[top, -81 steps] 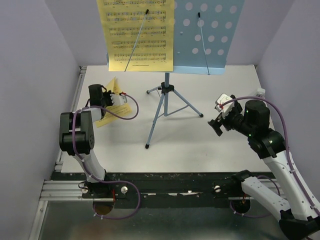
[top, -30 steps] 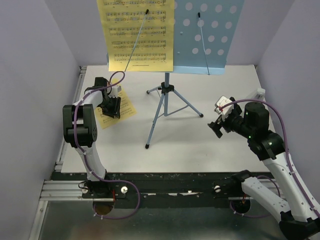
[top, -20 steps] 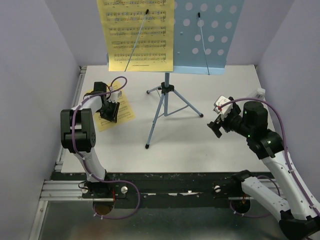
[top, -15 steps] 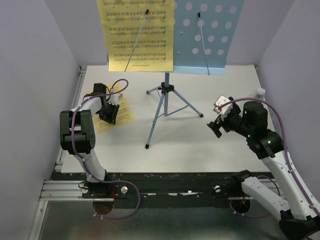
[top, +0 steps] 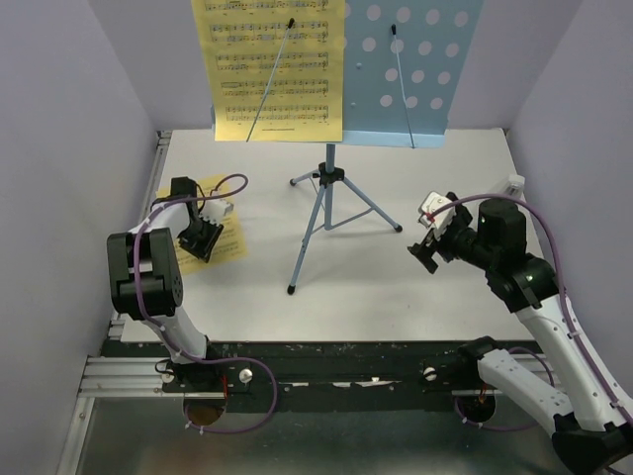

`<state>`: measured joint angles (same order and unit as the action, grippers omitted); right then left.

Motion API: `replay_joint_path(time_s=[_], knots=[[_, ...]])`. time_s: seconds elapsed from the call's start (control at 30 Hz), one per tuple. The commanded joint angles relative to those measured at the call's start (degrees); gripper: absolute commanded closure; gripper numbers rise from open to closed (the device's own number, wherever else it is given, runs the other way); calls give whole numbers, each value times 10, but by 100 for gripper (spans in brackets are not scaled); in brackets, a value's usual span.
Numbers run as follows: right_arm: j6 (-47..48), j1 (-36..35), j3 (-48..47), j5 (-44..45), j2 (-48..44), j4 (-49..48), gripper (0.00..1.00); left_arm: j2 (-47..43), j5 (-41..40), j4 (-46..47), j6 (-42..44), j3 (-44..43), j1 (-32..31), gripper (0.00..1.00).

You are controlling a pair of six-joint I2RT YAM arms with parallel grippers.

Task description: Pack up the instrument practice props

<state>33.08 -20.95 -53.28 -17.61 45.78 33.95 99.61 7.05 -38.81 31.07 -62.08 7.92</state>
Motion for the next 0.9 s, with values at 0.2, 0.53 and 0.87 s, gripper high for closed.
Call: replay_joint_path(time_s=[0.2,0.53,0.87], knots=[[241,1,69,-140,-13,-27,0,-251,322,28,84,70,-1,52],[268,-1,82,-167,138,-213,0,-370,320,205,31,172,-189,47],[302,-2,32,-130,326,-378,0,-297,265,298,46,184,-336,46]])
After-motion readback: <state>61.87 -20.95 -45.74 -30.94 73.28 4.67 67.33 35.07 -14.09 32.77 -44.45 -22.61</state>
